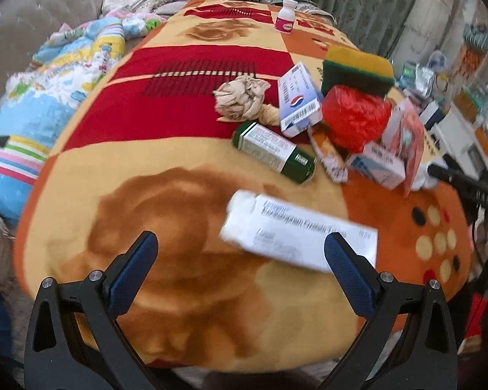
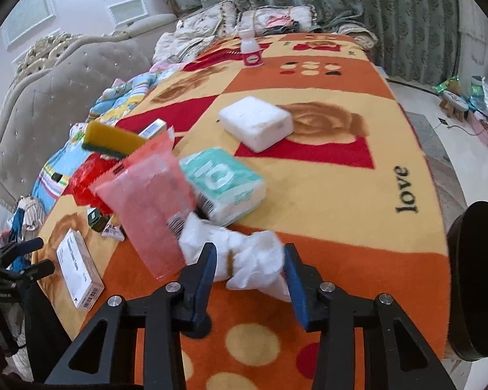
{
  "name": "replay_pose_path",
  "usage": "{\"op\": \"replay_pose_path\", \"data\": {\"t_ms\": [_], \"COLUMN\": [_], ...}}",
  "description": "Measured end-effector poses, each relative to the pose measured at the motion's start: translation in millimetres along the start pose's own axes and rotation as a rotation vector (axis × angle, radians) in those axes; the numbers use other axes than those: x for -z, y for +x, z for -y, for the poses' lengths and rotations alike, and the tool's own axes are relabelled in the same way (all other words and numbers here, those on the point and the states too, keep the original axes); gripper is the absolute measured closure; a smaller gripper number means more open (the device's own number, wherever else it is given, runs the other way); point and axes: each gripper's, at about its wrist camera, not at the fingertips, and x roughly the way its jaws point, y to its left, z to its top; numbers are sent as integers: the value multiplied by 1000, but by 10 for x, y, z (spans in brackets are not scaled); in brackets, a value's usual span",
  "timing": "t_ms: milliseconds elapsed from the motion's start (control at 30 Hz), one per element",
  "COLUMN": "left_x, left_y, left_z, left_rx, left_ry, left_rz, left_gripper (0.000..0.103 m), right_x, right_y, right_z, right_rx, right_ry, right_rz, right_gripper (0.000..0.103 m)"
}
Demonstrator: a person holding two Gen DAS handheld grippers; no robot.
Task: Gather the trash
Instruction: 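Grasp the crumpled white tissue with the right tool while the left tool grasps the red plastic bag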
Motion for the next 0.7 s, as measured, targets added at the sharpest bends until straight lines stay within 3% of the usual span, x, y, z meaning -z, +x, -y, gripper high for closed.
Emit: {"op": "replay_pose_path", "data": {"t_ms": [200, 333, 400, 500, 700], "left_x": [-117, -186, -210, -356, -734], "left_y": [134, 126, 53, -103, -108], "left_z": [119, 195, 226, 295, 526], "left_rx": [55, 61, 61, 54, 98], "left_ry": [-16, -8, 2, 35, 52], "left_rz": [-3, -3, 21, 83, 142], "left_gripper": [1, 1, 1, 1, 1], "right_x": [-66, -149, -157, -108, -9], "right_y": [-145, -145, -106, -37, 160], "right_z": [47, -51, -104, -104, -52], "right_rx": [-39, -39, -34, -39, -30], "right_ry": [67, 36, 21, 18, 51], "right_rz": [16, 10, -8, -27, -79], "right_gripper": [59, 54, 51, 34, 32]}}
